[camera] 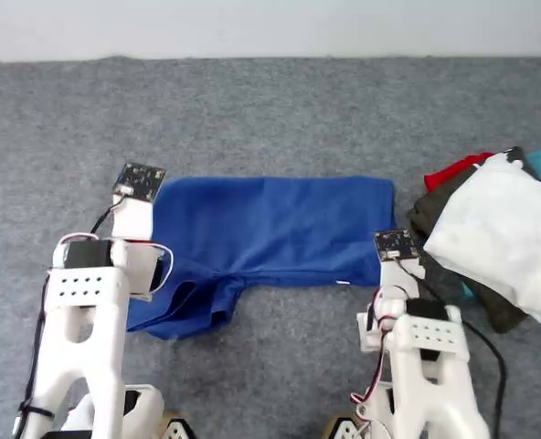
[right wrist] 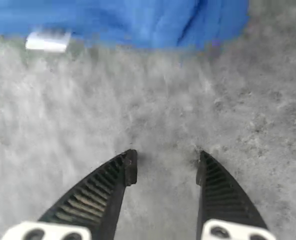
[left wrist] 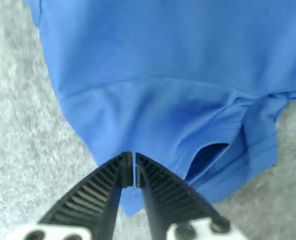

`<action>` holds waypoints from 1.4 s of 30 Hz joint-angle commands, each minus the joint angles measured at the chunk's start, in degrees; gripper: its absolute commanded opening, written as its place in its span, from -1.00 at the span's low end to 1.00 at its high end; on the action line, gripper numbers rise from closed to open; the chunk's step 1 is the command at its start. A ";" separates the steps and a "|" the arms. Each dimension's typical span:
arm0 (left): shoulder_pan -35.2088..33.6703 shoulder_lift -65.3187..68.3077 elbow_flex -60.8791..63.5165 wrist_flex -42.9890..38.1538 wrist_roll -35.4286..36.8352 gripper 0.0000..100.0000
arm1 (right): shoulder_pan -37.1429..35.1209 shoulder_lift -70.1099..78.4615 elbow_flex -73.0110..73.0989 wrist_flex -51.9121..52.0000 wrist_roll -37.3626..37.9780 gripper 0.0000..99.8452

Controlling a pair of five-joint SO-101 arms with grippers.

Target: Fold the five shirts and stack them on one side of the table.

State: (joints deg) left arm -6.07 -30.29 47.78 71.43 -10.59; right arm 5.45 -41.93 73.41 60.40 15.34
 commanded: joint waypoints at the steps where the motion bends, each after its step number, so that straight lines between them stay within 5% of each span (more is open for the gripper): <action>1: 0.18 0.09 -2.51 -0.97 0.97 -0.97 | 0.04 -0.75 -9.85 11.56 7.12 -0.56; 5: 0.53 0.18 -2.33 -2.46 0.70 -0.97 | -0.13 -0.75 -21.54 23.69 10.02 -0.56; 10: -0.88 1.05 -0.92 7.91 -7.82 -0.96 | -0.40 -0.66 -29.19 33.63 10.20 -0.56; 16: -8.97 10.02 2.33 2.64 -10.37 -0.76 | -0.13 -0.75 -30.42 33.80 9.76 -0.55; 31: -8.88 22.95 1.71 -0.70 -9.67 -0.75 | -0.04 -0.48 -31.47 33.80 9.76 -0.55; 36: -8.88 22.95 -0.31 -0.79 -9.58 -0.98 | -0.22 -0.48 -31.38 33.80 9.67 -0.55; 42: -8.88 22.59 -4.35 -0.53 -9.49 -0.97 | -0.31 -0.48 -31.21 33.80 9.67 -0.55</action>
State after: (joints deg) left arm -14.86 -7.34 46.46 70.81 -20.09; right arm 5.27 -41.93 44.13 93.80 24.57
